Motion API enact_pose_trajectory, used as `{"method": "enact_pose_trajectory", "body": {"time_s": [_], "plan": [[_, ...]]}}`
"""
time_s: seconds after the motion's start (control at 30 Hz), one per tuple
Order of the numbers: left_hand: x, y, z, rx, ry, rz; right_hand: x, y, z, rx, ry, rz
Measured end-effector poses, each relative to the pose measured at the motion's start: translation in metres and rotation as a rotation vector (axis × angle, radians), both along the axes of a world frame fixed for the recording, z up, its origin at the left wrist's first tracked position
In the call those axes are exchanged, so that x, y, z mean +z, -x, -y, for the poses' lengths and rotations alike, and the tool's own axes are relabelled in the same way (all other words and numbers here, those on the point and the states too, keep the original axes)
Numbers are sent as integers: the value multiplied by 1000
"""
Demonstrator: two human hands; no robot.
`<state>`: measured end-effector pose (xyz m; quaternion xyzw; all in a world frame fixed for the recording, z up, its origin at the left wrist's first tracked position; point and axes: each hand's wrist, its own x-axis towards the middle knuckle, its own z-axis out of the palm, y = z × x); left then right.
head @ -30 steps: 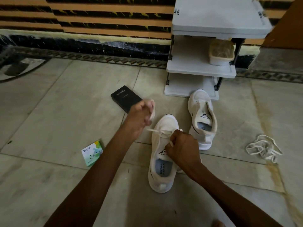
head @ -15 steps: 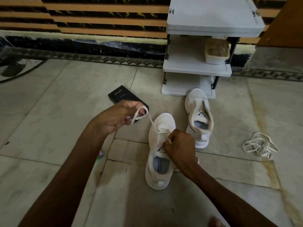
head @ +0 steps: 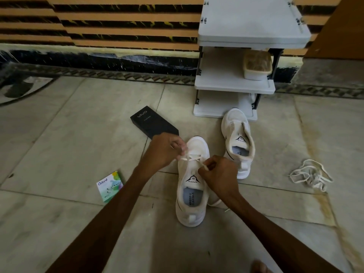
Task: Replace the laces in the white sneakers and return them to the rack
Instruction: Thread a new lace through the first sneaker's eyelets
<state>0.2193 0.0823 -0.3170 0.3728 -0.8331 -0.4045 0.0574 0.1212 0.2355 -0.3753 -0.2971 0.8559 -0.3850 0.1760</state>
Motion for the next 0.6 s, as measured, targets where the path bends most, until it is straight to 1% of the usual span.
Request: {"method": "enact_pose_trajectory", "body": {"time_s": [0.07, 0.13, 0.2, 0.27, 0.37, 0.43, 0.6], "plan": [[-15, 2, -12, -104, 2, 15, -2, 6, -3, -21, -1, 141], [-28, 4, -22, -167, 63, 21, -2, 12, -5, -37, 41, 338], [-34, 9, -30, -173, 148, 57, 2, 16, -8, -56, 82, 529], [-36, 15, -34, -168, 256, 94, 5, 18, -9, -55, 106, 646], [-38, 19, -36, -169, 434, 184, 5, 20, -12, -37, 113, 679], [-41, 19, -36, -166, 484, 221, 4, 19, -11, -31, 133, 674], [-41, 25, -42, -186, 612, 273, 2, 17, -10, -7, 109, 560]]}}
